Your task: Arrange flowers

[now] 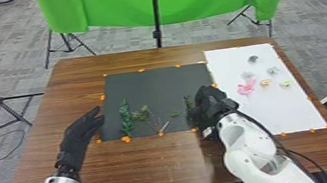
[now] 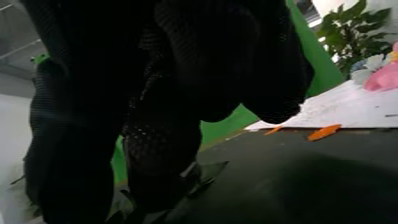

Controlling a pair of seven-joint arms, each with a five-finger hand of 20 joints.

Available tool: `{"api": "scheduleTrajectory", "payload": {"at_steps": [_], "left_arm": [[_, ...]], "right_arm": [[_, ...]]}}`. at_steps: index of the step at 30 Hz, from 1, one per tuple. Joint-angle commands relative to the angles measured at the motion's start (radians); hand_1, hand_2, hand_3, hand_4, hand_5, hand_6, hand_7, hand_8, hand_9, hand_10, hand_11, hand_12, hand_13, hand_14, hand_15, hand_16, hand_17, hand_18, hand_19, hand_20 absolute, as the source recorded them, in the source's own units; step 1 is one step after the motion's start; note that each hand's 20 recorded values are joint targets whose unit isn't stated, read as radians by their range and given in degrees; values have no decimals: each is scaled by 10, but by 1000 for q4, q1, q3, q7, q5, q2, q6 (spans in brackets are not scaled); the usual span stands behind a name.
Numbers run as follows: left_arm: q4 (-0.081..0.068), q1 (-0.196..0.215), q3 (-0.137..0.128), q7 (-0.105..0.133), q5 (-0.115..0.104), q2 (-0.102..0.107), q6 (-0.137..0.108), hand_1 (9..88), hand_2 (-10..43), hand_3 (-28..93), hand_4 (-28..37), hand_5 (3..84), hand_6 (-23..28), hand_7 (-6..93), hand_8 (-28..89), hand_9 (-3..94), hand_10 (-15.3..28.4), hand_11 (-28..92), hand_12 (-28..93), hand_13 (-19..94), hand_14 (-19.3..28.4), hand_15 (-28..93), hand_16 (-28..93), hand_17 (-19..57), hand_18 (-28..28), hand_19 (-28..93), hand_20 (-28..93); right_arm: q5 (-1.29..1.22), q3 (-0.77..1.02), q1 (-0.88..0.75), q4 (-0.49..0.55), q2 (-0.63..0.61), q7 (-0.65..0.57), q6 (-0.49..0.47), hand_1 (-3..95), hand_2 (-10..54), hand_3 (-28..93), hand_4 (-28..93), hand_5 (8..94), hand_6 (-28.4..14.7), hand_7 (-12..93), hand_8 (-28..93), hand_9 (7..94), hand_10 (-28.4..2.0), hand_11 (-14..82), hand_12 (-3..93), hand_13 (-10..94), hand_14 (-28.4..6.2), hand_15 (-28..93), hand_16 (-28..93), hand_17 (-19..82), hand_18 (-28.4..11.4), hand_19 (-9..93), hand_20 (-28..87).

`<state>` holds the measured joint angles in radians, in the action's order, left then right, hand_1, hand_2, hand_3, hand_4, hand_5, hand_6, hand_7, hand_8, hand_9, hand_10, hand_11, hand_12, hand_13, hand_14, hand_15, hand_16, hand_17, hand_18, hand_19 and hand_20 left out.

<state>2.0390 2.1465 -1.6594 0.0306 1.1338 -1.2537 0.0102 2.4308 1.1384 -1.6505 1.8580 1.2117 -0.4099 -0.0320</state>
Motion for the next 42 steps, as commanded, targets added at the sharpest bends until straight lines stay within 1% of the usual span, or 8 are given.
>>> {"api": "scheduleTrajectory", "payload": {"at_steps": [1,3,5,8,17,27,38,42], "left_arm": [[-3,12,-2,-5,7,-8,9,200,-32,671,-262,411,25,69,-57,414,117,131,137,313,133,87,23,32,105,9,157],[-3,11,0,-6,8,-11,7,199,-32,672,-261,411,25,68,-58,414,117,130,137,313,133,87,23,32,105,9,157],[-4,8,2,-6,7,-13,10,200,-31,671,-261,411,24,69,-57,413,117,130,137,313,133,86,23,32,104,9,158],[-5,5,2,-7,8,-11,12,201,-31,672,-260,411,25,68,-57,413,117,129,137,312,133,86,24,32,105,9,158],[-2,12,-1,-11,6,-8,4,204,-26,668,-262,414,31,64,-56,414,120,128,138,311,137,86,26,32,105,10,159],[0,15,-3,-16,8,-8,7,206,-23,662,-258,414,31,61,-54,414,122,130,139,313,139,86,28,32,106,9,159],[5,22,-11,-18,6,-5,4,208,-21,659,-256,415,32,61,-53,414,122,132,138,313,138,85,29,32,106,9,160],[5,25,-4,26,-2,-1,-60,210,-19,658,-256,416,32,62,-53,415,121,133,138,314,138,86,29,33,106,9,160]], "right_arm": [[-22,7,-10,59,-21,13,30,769,-95,-283,457,780,-25,387,204,885,-100,525,271,934,-15,682,333,724,-100,932,675],[-35,7,-13,75,-22,20,32,749,-95,-274,471,779,-25,385,195,884,-101,525,271,934,-15,682,334,724,-100,932,675],[-57,19,-13,92,-23,21,54,517,-95,325,64,780,-26,389,148,884,-102,522,273,933,-15,682,328,722,-105,932,675],[-20,58,-3,105,-32,11,111,389,-95,581,-98,781,-26,394,-42,881,-112,498,273,927,-19,667,332,710,-104,932,666],[41,213,52,65,-118,-84,-29,376,-95,602,-94,655,-34,192,-59,717,-174,204,241,819,-64,659,342,611,-134,932,633],[92,263,44,13,-157,-88,-264,362,-95,616,-94,570,-25,136,-59,605,-190,157,244,770,-87,675,343,578,-148,932,619],[79,245,-8,-73,-139,-71,-204,416,-95,629,-120,570,-3,150,-64,641,-177,199,257,783,-74,698,327,590,-143,932,606],[76,229,-25,-117,-137,-36,-72,513,-95,615,-158,630,10,187,-79,737,-148,207,299,823,-50,682,325,615,-128,932,607]]}}
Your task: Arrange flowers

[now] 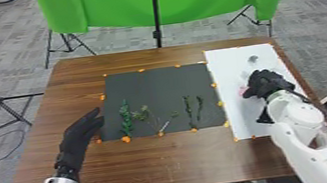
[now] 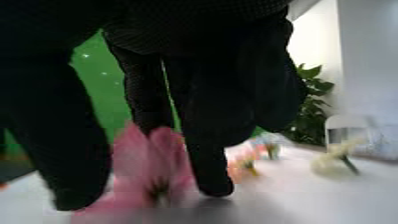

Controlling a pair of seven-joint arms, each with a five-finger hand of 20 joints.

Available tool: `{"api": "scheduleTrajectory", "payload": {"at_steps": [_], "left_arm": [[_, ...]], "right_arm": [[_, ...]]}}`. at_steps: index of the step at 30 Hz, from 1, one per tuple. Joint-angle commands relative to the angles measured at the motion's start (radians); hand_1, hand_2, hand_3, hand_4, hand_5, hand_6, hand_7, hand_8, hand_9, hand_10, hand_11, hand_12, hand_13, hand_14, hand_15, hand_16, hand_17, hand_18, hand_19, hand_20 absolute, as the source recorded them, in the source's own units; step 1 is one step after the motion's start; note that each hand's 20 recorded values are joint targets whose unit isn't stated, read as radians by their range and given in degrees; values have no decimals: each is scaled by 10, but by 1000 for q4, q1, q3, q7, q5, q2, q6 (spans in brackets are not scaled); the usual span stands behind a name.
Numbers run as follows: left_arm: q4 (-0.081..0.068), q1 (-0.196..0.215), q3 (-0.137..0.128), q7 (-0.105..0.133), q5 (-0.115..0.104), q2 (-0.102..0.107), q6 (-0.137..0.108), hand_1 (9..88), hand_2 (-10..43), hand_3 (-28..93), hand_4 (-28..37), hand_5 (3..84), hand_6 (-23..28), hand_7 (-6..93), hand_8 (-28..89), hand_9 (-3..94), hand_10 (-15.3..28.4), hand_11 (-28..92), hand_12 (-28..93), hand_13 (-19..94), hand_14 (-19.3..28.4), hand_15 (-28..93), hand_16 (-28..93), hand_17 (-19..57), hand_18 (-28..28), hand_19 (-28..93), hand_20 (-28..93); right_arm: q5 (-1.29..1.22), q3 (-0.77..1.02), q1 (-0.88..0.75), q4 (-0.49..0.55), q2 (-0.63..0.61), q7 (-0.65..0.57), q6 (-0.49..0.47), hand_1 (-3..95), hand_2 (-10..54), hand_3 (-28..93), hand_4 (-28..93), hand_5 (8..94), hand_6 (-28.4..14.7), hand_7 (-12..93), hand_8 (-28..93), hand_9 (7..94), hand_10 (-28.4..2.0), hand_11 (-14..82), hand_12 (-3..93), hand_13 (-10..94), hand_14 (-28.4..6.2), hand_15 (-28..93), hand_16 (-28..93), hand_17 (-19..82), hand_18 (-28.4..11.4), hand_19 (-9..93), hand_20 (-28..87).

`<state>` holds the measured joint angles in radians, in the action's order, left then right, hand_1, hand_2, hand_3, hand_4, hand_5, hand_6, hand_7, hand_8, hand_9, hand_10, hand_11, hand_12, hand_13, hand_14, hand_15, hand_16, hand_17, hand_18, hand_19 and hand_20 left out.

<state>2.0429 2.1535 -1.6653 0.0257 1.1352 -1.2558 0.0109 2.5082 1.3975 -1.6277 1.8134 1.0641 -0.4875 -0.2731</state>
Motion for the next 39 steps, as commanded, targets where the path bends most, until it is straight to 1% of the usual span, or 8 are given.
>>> {"api": "scheduleTrajectory", "payload": {"at_steps": [1,3,5,11,17,21,27,39], "left_arm": [[1,17,5,42,-8,2,-86,211,-18,658,-256,416,31,63,-53,417,121,134,138,318,137,87,29,34,105,10,160],[1,19,7,74,-19,4,-132,214,-18,662,-254,418,31,65,-53,421,121,138,139,322,136,89,29,38,105,11,161],[2,23,5,102,-26,6,-169,216,-17,663,-253,419,31,69,-53,422,122,141,140,323,135,89,28,42,104,13,162],[6,39,-20,168,-64,-5,-250,211,-17,669,-256,415,30,73,-57,422,122,143,136,317,128,87,23,52,100,16,167],[11,60,-43,183,-120,-14,-282,164,32,667,-279,408,29,63,-64,420,121,132,123,309,125,82,13,55,96,14,167],[16,59,-27,174,-149,-15,-321,145,138,625,-282,413,35,55,-67,431,126,132,117,309,120,84,7,55,92,14,165],[8,40,-3,173,-155,-10,-318,151,219,581,-283,415,39,55,-69,436,129,136,113,314,120,88,4,57,88,15,165],[9,28,27,177,-159,7,-312,155,219,590,-283,413,36,63,-72,439,122,135,114,315,119,90,5,57,87,16,166]], "right_arm": [[-5,-32,-50,-80,11,47,195,541,-95,585,-152,641,8,188,-36,761,-140,178,334,831,-45,678,326,621,-125,932,607],[-21,-36,-47,-88,8,53,239,647,-95,460,-102,728,-10,192,98,867,-107,109,414,868,-31,659,328,650,-116,932,605],[-21,-36,-39,-85,0,62,266,670,-95,457,-95,781,-14,198,138,914,-98,107,430,892,-25,643,328,667,-111,932,601],[-72,-83,84,-2,-49,66,298,677,-95,483,-109,806,-16,203,142,932,-85,114,435,913,-18,628,331,685,-105,932,594],[-163,-306,338,17,-17,153,290,674,-95,489,-112,806,-17,205,146,934,-83,111,438,915,-15,625,337,687,-103,932,596],[-188,-458,474,-61,99,227,263,668,-95,497,-112,807,-16,206,147,934,-81,110,438,915,-13,626,341,689,-98,932,599],[-192,-590,540,-163,273,309,173,662,-95,505,-121,808,-11,209,147,935,-78,110,437,916,-12,627,343,691,-97,932,603],[-39,-649,529,-346,483,404,32,650,-95,542,-194,821,-1,205,155,936,-82,110,425,916,-11,627,343,688,-99,932,612]]}}
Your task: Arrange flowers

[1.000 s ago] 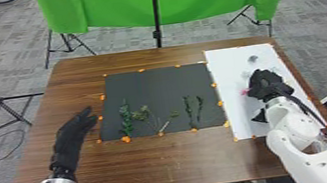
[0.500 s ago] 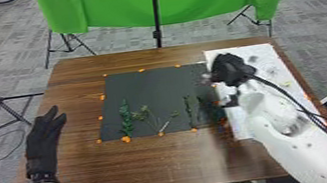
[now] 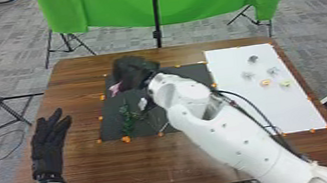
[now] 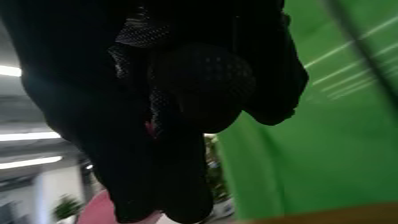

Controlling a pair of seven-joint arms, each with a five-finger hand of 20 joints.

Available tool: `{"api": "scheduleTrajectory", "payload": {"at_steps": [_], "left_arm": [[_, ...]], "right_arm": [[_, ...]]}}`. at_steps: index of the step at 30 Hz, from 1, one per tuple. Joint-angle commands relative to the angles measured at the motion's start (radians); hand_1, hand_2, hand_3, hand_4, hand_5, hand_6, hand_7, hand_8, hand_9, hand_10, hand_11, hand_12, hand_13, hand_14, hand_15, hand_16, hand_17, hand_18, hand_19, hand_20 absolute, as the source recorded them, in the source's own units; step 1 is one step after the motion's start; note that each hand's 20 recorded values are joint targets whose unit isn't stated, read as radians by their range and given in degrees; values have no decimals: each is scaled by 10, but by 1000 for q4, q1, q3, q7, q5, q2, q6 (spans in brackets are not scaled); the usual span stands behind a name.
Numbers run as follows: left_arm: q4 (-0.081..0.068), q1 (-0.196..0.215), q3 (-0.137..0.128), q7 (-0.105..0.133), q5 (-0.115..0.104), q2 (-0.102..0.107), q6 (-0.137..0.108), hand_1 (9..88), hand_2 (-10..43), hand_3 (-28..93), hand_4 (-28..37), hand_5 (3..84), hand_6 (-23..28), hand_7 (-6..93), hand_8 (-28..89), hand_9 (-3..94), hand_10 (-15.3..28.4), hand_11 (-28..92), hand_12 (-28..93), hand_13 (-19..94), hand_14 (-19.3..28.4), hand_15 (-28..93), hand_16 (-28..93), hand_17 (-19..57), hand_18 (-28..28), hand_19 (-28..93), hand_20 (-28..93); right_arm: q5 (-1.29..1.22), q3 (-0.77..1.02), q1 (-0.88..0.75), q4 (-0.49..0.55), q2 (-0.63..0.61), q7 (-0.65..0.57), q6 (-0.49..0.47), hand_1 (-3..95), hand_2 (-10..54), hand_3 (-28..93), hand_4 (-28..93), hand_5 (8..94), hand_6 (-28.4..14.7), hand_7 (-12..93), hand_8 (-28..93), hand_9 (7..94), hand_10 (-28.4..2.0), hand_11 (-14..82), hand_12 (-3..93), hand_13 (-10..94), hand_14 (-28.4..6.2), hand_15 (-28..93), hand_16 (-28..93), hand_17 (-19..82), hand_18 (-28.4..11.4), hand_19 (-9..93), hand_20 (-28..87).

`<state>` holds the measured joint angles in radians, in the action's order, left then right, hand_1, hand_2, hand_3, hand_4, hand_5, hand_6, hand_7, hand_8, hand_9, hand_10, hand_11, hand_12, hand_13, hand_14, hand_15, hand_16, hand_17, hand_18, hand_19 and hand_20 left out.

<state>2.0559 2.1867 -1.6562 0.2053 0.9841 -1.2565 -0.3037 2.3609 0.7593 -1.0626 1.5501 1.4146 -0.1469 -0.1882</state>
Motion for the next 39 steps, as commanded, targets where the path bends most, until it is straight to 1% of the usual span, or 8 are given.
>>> {"api": "scheduleTrajectory", "payload": {"at_steps": [1,12,15,16,25,27,30,39], "left_arm": [[-5,-9,22,-3,-7,10,2,154,219,591,-283,414,36,63,-73,440,122,135,114,316,118,91,6,57,87,15,166],[-10,-16,27,-6,-9,10,11,146,216,600,-283,444,69,53,-69,467,164,162,125,341,145,100,21,57,90,16,171],[-10,-15,26,-8,-8,9,13,147,207,598,-283,452,80,47,-67,474,178,170,127,346,158,101,24,58,92,16,172],[-10,-15,26,-10,-8,9,13,146,206,598,-283,454,83,45,-66,475,182,171,127,347,160,101,25,58,92,16,172],[-9,-12,21,-18,-5,11,23,141,190,607,-283,464,94,35,-57,488,196,178,131,347,176,123,26,58,96,15,175],[-9,-13,21,-20,-5,10,23,140,187,610,-283,465,94,36,-56,488,196,179,132,348,176,124,25,58,96,15,175],[-9,-12,21,-23,-3,10,28,138,183,613,-283,469,98,38,-55,489,206,180,133,348,181,131,25,58,97,15,175],[-3,-4,15,-38,2,9,29,137,171,617,-283,451,89,21,-51,467,189,162,133,337,177,133,16,57,99,14,175]], "right_arm": [[131,-7,-39,-91,140,71,-61,647,-95,557,-214,822,0,203,156,936,-83,111,423,916,-12,628,344,688,-99,932,615],[238,41,-66,-134,161,97,-144,685,-95,444,-225,764,-3,213,110,892,-96,133,424,886,-21,660,332,675,-104,932,626],[239,47,-70,-136,159,98,-159,896,-95,-223,256,737,2,222,92,880,-99,140,426,879,-22,664,337,671,-103,932,625],[242,48,-71,-137,158,102,-161,907,-95,-268,283,728,6,225,87,877,-99,142,426,877,-23,665,336,670,-101,932,624],[210,52,-75,-114,145,96,-202,881,-95,-283,320,664,30,246,17,849,-106,201,386,870,-26,665,335,663,-102,932,619],[203,49,-75,-110,142,94,-196,825,-95,-164,242,651,39,248,-10,835,-111,240,353,869,-26,666,331,662,-102,932,616],[198,52,-74,-108,139,86,-201,666,-95,284,-107,640,50,238,-52,826,-117,270,325,870,-27,663,335,661,-106,932,618],[132,63,-48,-67,90,40,-213,526,-95,558,-261,555,61,235,-157,818,-127,317,272,870,-29,660,335,661,-110,932,616]]}}
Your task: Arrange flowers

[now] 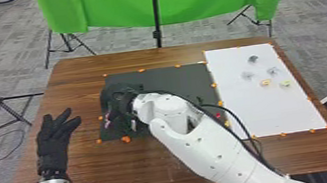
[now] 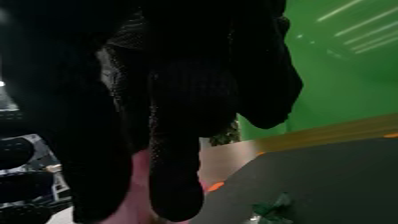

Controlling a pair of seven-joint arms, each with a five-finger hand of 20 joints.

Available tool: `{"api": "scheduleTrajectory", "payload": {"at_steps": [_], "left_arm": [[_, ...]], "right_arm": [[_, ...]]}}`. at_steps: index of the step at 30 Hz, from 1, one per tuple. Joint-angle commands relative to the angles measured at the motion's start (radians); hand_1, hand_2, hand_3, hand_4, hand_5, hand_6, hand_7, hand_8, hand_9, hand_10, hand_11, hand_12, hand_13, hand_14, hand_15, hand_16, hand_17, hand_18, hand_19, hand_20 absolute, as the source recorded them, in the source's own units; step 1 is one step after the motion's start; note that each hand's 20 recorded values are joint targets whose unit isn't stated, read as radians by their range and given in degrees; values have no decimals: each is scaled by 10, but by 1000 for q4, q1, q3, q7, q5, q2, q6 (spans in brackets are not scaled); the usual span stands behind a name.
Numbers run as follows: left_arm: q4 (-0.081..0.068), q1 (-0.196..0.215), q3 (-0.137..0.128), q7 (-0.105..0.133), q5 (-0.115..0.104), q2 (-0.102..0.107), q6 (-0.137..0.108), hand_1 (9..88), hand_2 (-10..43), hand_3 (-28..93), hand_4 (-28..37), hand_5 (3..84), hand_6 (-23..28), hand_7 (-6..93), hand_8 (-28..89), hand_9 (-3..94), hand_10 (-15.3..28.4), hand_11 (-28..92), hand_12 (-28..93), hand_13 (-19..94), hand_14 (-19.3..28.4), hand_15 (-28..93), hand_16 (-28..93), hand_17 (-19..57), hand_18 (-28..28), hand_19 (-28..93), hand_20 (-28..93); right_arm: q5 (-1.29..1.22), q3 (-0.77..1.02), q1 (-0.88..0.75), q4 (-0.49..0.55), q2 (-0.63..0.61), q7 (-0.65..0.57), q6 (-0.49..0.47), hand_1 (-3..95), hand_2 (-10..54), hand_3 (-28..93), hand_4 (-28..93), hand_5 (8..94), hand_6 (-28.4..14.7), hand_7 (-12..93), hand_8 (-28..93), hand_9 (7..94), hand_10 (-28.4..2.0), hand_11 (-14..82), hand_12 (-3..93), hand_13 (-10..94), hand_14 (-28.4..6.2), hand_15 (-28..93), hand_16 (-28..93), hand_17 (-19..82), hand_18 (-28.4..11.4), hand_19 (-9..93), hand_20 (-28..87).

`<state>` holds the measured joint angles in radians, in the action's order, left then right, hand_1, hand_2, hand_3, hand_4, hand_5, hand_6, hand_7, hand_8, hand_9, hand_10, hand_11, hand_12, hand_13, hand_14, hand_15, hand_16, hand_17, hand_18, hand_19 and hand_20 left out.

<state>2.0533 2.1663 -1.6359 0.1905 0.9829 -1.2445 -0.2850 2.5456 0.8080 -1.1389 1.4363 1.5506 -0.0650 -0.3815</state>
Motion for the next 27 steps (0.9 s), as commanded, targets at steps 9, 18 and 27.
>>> {"api": "scheduleTrajectory", "payload": {"at_steps": [9,18,27], "left_arm": [[4,27,-16,-16,3,-13,11,149,159,605,-283,425,57,38,-52,444,143,161,130,340,144,96,18,57,97,14,171],[13,38,-24,-20,2,-18,1,152,153,608,-283,418,47,54,-60,440,133,156,128,337,135,96,14,56,95,14,168],[16,39,-27,-27,6,-22,8,153,151,612,-283,417,46,58,-61,440,132,157,129,337,134,97,12,56,95,15,168]], "right_arm": [[-253,141,53,338,-308,-165,74,432,-95,659,-228,511,36,170,-123,815,-132,275,244,881,-26,618,336,650,-114,932,588],[-272,523,-120,405,-539,-336,147,428,-95,638,-169,602,1,136,-85,746,-154,192,229,846,-43,591,343,611,-123,932,584],[-138,624,-260,301,-569,-389,56,407,-95,619,-143,616,-1,132,-79,728,-164,181,230,838,-52,603,340,606,-125,932,586]]}}
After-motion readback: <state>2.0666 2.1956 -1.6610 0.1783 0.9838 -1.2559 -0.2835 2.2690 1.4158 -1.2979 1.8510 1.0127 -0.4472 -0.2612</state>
